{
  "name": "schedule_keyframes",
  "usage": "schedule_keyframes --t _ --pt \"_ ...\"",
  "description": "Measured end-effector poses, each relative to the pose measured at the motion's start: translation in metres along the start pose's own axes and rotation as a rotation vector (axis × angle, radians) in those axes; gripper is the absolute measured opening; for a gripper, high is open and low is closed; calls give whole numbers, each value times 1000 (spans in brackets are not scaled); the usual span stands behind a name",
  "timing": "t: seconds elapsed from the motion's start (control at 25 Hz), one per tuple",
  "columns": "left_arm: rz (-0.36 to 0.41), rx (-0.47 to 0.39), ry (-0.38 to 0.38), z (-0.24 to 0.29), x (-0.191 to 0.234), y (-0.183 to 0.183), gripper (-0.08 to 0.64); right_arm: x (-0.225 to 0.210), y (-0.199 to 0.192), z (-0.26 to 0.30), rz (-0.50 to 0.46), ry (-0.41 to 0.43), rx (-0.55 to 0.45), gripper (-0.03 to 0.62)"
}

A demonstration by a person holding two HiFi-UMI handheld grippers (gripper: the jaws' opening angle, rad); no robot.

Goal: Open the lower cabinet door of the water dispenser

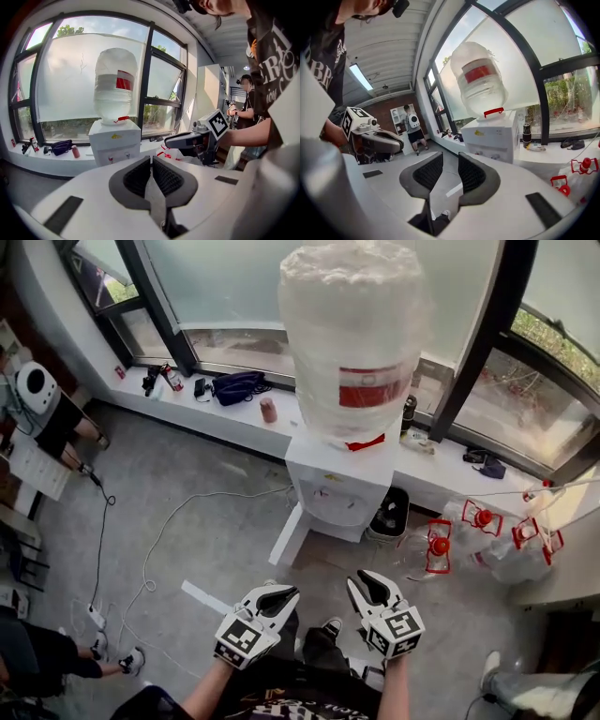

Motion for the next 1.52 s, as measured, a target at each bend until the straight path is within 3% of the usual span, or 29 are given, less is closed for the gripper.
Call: schedule_keyframes --t 0.12,0.28,0.44,0.6,0.76,1.12,1.36,1.52 --pt "-19 -22 2 -3 -11 13 20 -2 -1 -28 9 -25 -5 117" --pt "31 -46 -61 2 -25 27 20 2 -3 -54 30 -54 -30 117" --pt "11 -84 -78 4 -31 40 20 10 -14 -73 54 -76 -25 117" --pt "97 -70 -97 -8 -33 40 20 25 -24 -78 46 -92 -18 117" --pt "105 -77 -88 -32 -31 32 20 48 -34 -75 35 -102 -43 117" --pt "130 -83 -103 -133 -53 -17 20 161 -59 -79 3 -92 -108 83" --pt "140 -99 -108 -210 -76 -58 20 236 -86 -93 0 -138 -166 18" --pt "149 -129 -122 -245 -93 -73 20 274 -102 -106 3 -165 -194 11"
Point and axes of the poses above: the fingertips, and each gripper's own axes: z forward along the fingers, x to its left, y out of its top, the point moved 4 cm from there along -z, backward along the fingers, and after that the axes turned 9 degrees about z, right-handed, at the moved point
